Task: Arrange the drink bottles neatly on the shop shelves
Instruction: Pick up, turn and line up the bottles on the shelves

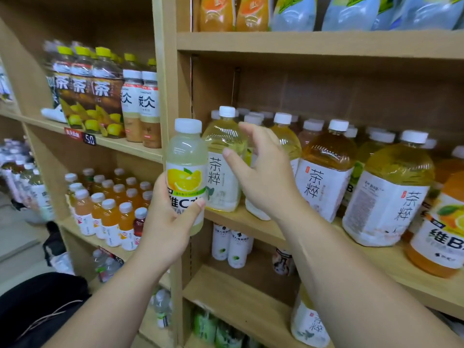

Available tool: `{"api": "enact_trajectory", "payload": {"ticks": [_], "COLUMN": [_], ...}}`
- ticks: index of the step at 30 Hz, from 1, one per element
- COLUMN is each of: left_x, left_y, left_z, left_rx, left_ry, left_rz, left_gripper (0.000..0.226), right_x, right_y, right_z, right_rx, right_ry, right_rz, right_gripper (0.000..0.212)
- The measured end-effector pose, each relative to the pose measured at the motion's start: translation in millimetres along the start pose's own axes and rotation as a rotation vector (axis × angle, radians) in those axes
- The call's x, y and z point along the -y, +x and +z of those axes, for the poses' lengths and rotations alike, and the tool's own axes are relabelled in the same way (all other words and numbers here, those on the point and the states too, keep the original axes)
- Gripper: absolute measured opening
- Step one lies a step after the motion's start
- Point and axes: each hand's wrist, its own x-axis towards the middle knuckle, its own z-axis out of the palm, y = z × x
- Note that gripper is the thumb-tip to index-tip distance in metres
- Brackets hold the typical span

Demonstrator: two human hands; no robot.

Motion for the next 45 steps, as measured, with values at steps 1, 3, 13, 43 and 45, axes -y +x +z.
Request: {"api": "enact_trajectory", "payload": {"ticks": [1, 3, 13, 43, 45], "left_x": [2.6, 8.3, 41.7, 56.7, 58.8], "left_y": [3.9, 12.8, 47.2, 86.4, 87.6], "left_z": [-4.1, -11.8, -57.6, 38.4, 43.3], "left_rx": [0.01, 0.026, 0.202, 0.102, 0.086], "left_ry": [-0.002, -0.023, -0.171, -0.042, -0.01], "left_rz": [-0.003, -0.012, -0.033, 0.005, -0.001], "left_gripper": [0.055, 0.058, 0.058, 0.052, 0.056], "right_x": [5.3, 14.2, 23.1, 29.3, 26.4], "right_y": [7.1, 23.1, 64.0, -21.0, -21.6], "right_z": [4.3, 15.1, 68.1, 4.7, 4.5], "right_rx": [-0.002, 0.012, -0.212, -0.361, -0.356], "right_ry": [-0.03, -0.107, -0.249, -0.179, -0.165], "right_rz": [-0.001, 0.007, 0.267, 0.27, 0.27], "right_gripper": [0.058, 0.065, 0.049, 0.015, 0.013]}}
